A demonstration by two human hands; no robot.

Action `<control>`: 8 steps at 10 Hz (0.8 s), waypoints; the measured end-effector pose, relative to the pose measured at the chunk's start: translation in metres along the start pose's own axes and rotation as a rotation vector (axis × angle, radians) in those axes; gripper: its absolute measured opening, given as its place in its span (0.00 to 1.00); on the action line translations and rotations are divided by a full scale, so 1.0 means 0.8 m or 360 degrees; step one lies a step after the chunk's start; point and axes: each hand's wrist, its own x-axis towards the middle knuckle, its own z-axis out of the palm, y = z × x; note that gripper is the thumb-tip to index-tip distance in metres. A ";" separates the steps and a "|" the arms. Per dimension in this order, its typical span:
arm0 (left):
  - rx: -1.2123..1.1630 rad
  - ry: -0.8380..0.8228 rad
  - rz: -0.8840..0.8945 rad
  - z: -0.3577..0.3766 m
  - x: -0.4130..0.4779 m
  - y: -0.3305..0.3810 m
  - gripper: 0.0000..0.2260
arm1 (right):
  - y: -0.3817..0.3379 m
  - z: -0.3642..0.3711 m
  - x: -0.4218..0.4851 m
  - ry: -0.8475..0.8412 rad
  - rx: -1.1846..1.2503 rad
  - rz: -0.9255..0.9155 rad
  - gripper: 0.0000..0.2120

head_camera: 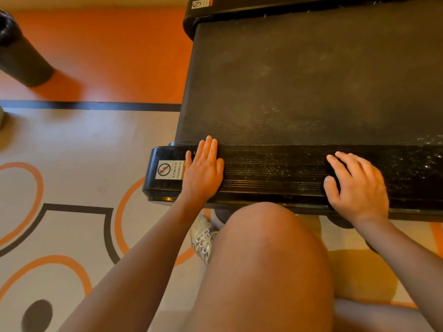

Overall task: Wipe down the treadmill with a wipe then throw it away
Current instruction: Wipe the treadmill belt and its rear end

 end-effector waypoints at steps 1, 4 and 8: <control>-0.0021 0.0022 -0.0017 0.005 -0.008 0.002 0.25 | 0.003 0.002 -0.001 0.0009 -0.0004 -0.0012 0.26; 0.0072 0.0099 -0.0067 0.022 -0.083 -0.002 0.27 | 0.006 0.009 -0.004 0.0049 0.0009 -0.0028 0.26; -0.0107 0.0115 -0.0037 0.017 -0.090 0.001 0.26 | 0.008 0.012 -0.004 0.0086 0.0032 -0.0034 0.26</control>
